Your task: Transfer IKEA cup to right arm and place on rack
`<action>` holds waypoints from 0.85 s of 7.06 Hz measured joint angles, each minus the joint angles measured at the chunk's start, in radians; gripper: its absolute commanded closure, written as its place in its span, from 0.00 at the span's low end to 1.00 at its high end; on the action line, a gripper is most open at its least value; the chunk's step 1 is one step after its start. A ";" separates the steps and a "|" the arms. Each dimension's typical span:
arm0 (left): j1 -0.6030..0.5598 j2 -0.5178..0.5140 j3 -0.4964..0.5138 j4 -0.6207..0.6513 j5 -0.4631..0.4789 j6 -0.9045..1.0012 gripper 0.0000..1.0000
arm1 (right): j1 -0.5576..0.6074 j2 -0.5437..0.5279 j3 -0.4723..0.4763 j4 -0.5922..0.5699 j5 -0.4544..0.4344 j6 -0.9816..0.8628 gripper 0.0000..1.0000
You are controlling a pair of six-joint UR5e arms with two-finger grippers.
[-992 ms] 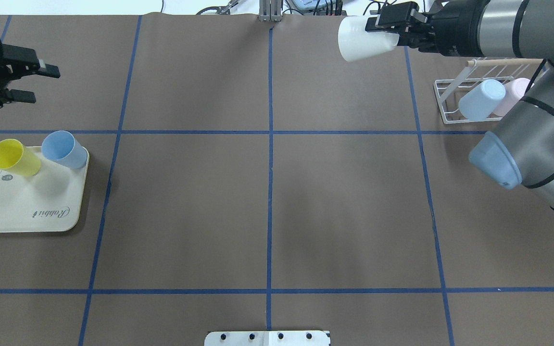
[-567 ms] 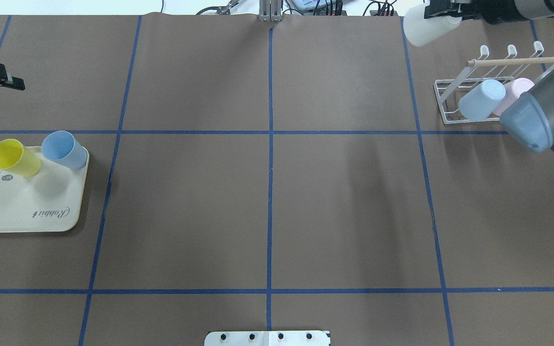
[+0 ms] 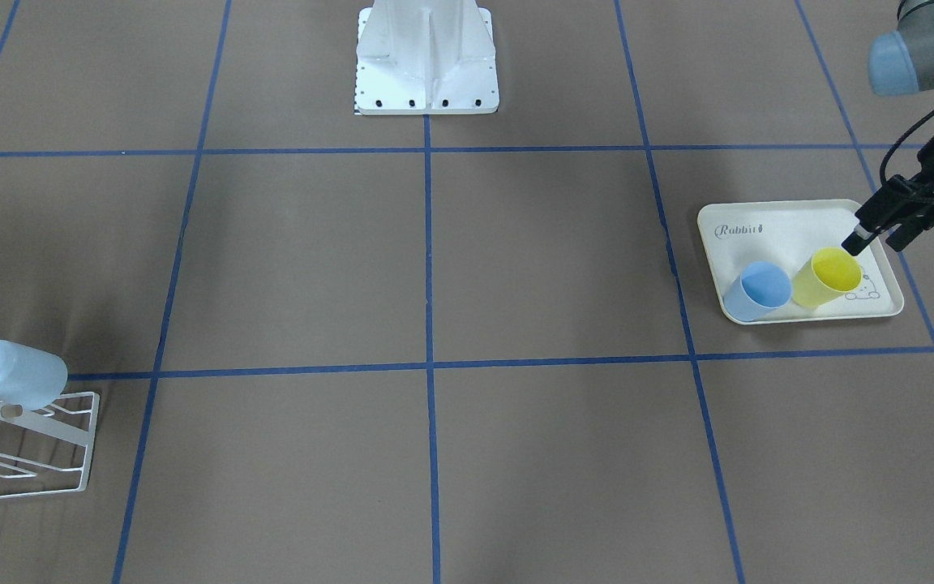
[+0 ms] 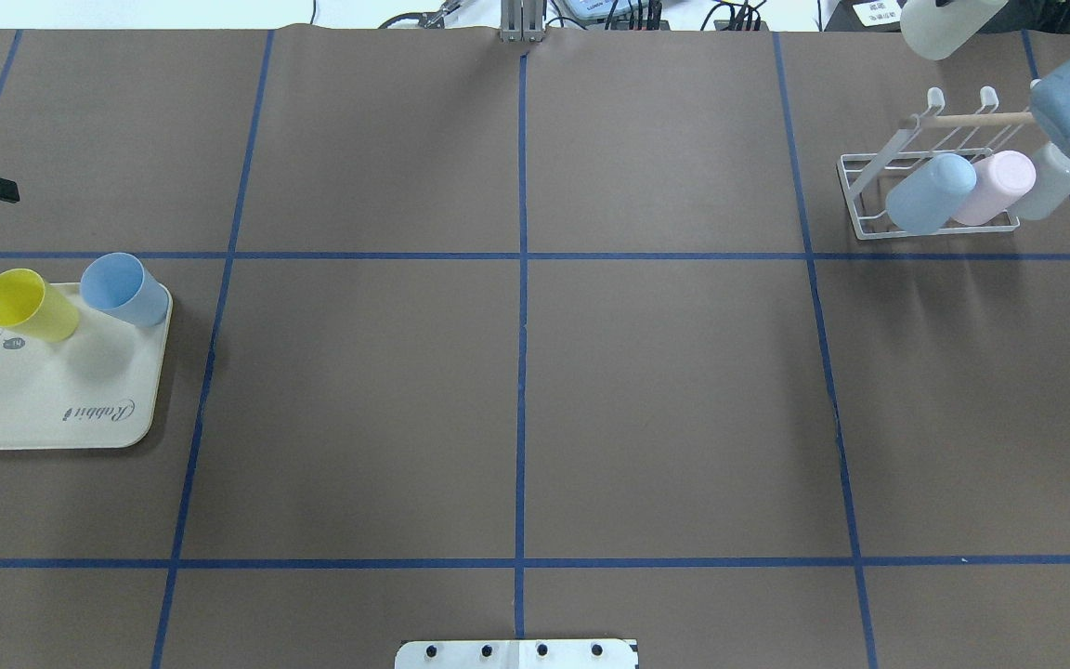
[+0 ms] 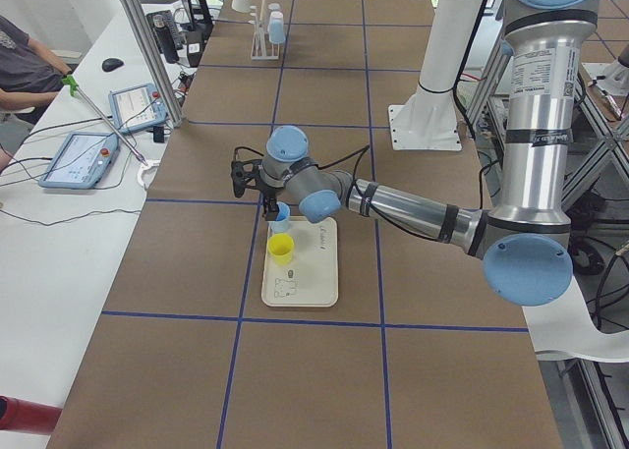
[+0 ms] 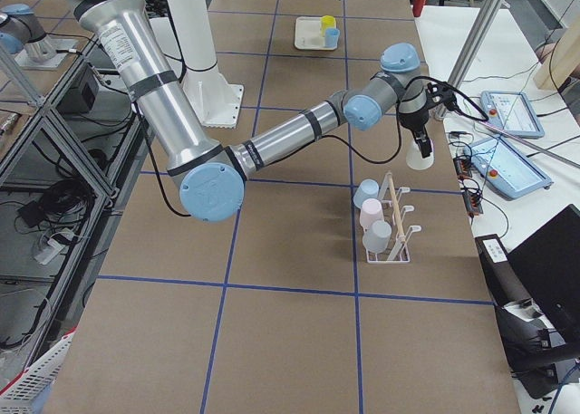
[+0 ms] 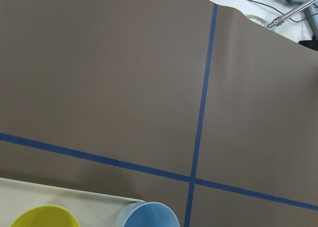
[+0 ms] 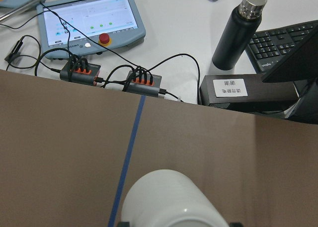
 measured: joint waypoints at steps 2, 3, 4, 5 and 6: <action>0.000 0.003 -0.001 0.008 0.002 0.026 0.00 | 0.003 0.007 -0.078 0.001 0.027 -0.044 0.77; 0.002 0.004 -0.002 0.009 0.002 0.034 0.00 | -0.005 0.005 -0.097 0.001 0.035 -0.052 0.77; 0.003 0.003 -0.002 0.009 0.002 0.040 0.00 | -0.012 0.004 -0.114 0.003 0.039 -0.057 0.77; 0.003 0.003 -0.001 0.010 0.002 0.042 0.00 | -0.018 0.002 -0.127 0.005 0.040 -0.060 0.75; 0.003 0.002 0.001 0.010 0.003 0.041 0.00 | -0.025 -0.002 -0.133 0.006 0.039 -0.062 0.70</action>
